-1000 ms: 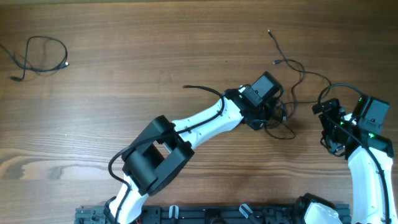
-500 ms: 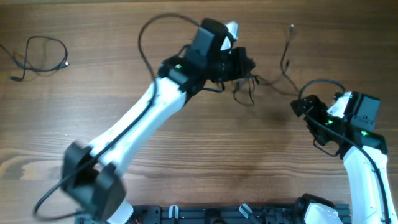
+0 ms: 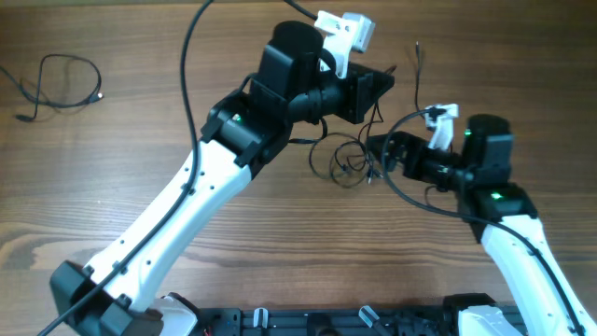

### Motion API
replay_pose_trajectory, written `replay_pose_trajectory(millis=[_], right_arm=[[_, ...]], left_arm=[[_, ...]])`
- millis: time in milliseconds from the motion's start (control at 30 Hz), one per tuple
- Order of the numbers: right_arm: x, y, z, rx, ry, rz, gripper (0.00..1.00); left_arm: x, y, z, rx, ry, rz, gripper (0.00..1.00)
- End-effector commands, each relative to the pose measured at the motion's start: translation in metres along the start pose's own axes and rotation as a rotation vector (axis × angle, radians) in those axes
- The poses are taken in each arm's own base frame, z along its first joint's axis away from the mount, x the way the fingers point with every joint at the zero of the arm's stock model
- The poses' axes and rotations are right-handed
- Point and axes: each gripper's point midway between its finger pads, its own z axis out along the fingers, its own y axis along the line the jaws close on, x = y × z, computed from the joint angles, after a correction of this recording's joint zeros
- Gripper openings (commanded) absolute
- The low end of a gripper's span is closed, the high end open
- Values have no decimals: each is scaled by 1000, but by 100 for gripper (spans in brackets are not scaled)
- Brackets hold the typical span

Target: Untangle cables

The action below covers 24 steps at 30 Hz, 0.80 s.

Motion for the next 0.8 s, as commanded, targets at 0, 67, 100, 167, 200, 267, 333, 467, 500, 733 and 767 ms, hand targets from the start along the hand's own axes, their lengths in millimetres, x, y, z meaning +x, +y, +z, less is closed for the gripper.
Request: replay_pose_trajectory(millis=[0,67,100,167,200,267,333,467,500,733,767], right_arm=[[-8,-29,16,174,-74,153,100],[-14,-48,23,251,-116,178,100],[-16,-58,25,286,-127,202,100],[-13,-75,33,335,-128,252,100],[-10,-85,38,360,-115,260,100],[-2,-108,45,431,-94,282,100],[7,-130,48,510,-80,303,100],[22,-162,50,600,-38,354,100],[23,-166,49,611,-38,362,100],[10,-191,29,681,-90,374,100],[9,-195,25,705,-87,348,100]], left_arm=[[-34,-30,-46,44,-124,85,4],[-47,-36,-69,39,-174,90,4],[-53,-37,-81,34,-199,81,4],[-64,-40,-106,24,-253,71,4],[-75,-42,-127,11,-304,78,4],[-86,-43,-153,-11,-365,95,4],[-97,-42,-182,-43,-432,113,4],[-105,-34,-226,-123,-519,117,4],[-104,-30,-232,-146,-522,106,4],[-90,26,-245,-322,-484,-34,4],[-89,34,-246,-347,-482,-51,4]])
